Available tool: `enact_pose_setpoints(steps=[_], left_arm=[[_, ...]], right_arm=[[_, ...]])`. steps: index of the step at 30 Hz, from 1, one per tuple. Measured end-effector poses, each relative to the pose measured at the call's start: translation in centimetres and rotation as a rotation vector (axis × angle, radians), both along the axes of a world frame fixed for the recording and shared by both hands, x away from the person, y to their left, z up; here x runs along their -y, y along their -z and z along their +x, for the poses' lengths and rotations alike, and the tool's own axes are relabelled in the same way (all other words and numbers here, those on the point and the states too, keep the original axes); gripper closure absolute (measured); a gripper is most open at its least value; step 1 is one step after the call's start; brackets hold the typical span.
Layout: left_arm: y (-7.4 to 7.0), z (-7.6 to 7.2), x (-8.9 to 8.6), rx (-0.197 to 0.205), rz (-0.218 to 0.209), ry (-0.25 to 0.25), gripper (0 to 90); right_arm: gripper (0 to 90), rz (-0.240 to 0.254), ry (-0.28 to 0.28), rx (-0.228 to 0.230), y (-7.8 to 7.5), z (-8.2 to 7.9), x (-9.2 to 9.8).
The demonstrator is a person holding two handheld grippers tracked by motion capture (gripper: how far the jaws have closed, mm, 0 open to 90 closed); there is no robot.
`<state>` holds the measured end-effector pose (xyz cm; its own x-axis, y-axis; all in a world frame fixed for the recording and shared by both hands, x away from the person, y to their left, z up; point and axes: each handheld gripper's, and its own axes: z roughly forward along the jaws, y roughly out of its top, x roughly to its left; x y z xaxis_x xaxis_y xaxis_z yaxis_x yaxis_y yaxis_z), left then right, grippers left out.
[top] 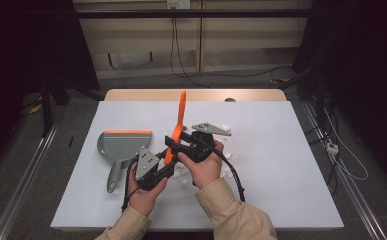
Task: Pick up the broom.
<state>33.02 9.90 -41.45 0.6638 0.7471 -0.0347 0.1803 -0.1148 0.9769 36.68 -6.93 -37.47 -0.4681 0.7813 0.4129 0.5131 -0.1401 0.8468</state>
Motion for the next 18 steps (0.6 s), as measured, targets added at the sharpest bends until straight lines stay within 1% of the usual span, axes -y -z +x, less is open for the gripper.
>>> enact_pose_setpoints(steps=[2, 3, 4, 5, 6, 7, 8, 9, 10, 11, 12, 13, 14, 15, 16, 17, 18], left_arm=[[0.0, -0.1, 0.2, 0.02, 0.014, 0.001, 64.7], [-0.1, -0.1, 0.2, 0.022, 0.024, 0.004, 64.3], [0.0, -0.1, 0.2, 0.022, 0.022, 0.004, 64.1], [0.0, -0.1, 0.3, 0.03, 0.03, 0.004, 63.3], [0.1, -0.1, 0.3, 0.032, 0.037, 0.004, 63.3], [0.1, -0.2, 0.4, 0.038, 0.044, 0.003, 62.5], [0.2, -0.2, 0.6, 0.042, 0.049, -0.001, 60.4], [0.2, -0.3, 0.8, 0.039, 0.066, -0.001, 57.9], [0.3, -0.3, 1.0, 0.043, 0.07, -0.006, 55.9], [0.3, -0.2, 1.1, 0.044, 0.068, -0.012, 52.0], [0.3, -0.2, 1.1, 0.039, 0.068, -0.013, 51.0], [0.2, -0.1, 1.0, 0.039, 0.067, -0.02, 50.2], [0.3, 0.0, 1.0, 0.043, 0.062, -0.029, 45.5], [0.4, 0.1, 1.0, 0.051, 0.062, -0.039, 43.2], [0.5, 0.2, 0.8, 0.056, 0.067, -0.047, 40.7], [0.5, 0.3, 0.7, 0.047, 0.056, -0.048, 40.7], [0.5, 0.4, 0.6, 0.041, 0.053, -0.032, 38.7]], right_arm=[[40.6, 0.001, 0.003, -0.001, 0.0, 0.0, 0.0], [40.4, -0.004, 0.003, -0.002, 0.0, 0.0, -0.1], [40.8, -0.01, 0.002, -0.007, 0.0, 0.0, -0.1], [44.0, 0.013, 0.004, -0.026, 0.0, 0.1, 0.0], [44.0, 0.013, 0.004, -0.026, 0.0, 0.1, 0.0], [45.8, 0.022, 0.003, -0.036, 0.0, 0.1, 0.1], [49.3, 0.035, 0.003, -0.049, 0.0, 0.2, 0.1], [52.4, 0.04, 0.001, -0.056, -0.1, 0.2, 0.1], [55.5, 0.047, 0.008, -0.069, -0.1, 0.1, 0.1], [59.8, 0.06, 0.015, -0.081, -0.1, 0.1, 0.1], [61.4, 0.075, 0.008, -0.09, -0.1, 0.1, 0.1], [62.3, 0.092, 0.016, -0.094, -0.1, 0.0, 0.1], [66.1, 0.149, 0.006, -0.114, -0.3, 0.1, 0.3], [67.1, 0.188, 0.0, -0.133, -0.4, 0.2, 0.5], [68.1, 0.198, -0.007, -0.132, -0.5, 0.2, 0.6], [68.1, 0.198, -0.007, -0.132, -0.5, 0.2, 0.6], [69.3, 0.197, -0.017, -0.124, -0.5, 0.3, 0.7]])
